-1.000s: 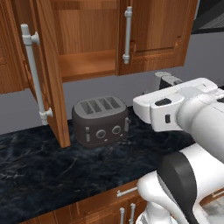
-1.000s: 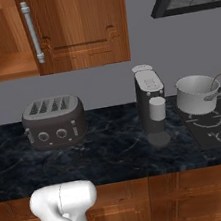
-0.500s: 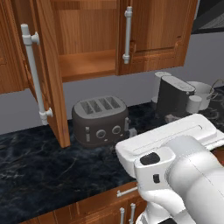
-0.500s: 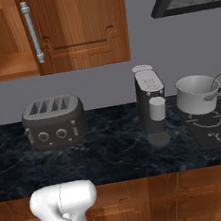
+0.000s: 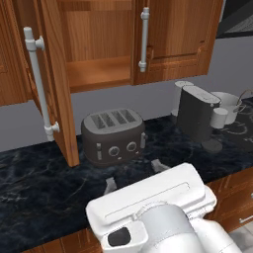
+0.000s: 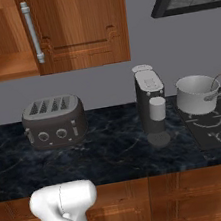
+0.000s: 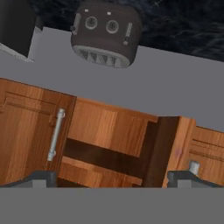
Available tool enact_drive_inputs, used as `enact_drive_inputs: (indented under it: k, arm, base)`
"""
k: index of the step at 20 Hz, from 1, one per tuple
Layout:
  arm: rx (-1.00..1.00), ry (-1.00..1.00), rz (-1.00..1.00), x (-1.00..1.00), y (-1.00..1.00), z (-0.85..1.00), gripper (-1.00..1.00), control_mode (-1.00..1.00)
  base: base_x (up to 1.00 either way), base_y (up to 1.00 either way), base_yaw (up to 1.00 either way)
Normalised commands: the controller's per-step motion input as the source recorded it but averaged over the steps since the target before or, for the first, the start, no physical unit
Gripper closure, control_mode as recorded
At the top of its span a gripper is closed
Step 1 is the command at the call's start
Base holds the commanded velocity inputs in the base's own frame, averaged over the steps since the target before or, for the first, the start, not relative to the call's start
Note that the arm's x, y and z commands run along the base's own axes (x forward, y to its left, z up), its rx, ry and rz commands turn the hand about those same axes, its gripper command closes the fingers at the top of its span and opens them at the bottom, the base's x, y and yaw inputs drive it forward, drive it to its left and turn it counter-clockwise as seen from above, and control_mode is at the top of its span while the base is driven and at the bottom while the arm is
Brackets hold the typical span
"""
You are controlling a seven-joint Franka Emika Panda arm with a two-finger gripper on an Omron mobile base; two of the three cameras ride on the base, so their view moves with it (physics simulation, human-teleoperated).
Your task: Open the cabinet and move the ladle to the pot. Then close the cabinet.
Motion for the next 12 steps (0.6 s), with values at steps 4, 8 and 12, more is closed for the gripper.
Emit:
enact_drive_inputs:
  k: [4, 8, 12]
  arm:
    - [0.00, -0.13, 0.02, 0.12, 0.72, -0.36, -1.00, -1.00]
    - [0.00, -0.14, 0.00, 0.41, 0.81, -0.26, -1.00, -1.00]
    - [0.00, -0.12, 0.00, 0.52, 0.93, -0.23, -1.00, -1.00]
  base:
    - [0.00, 0.00, 0.00]
    - [0.00, 0.00, 0.00]
    - [0.00, 0.00, 0.00]
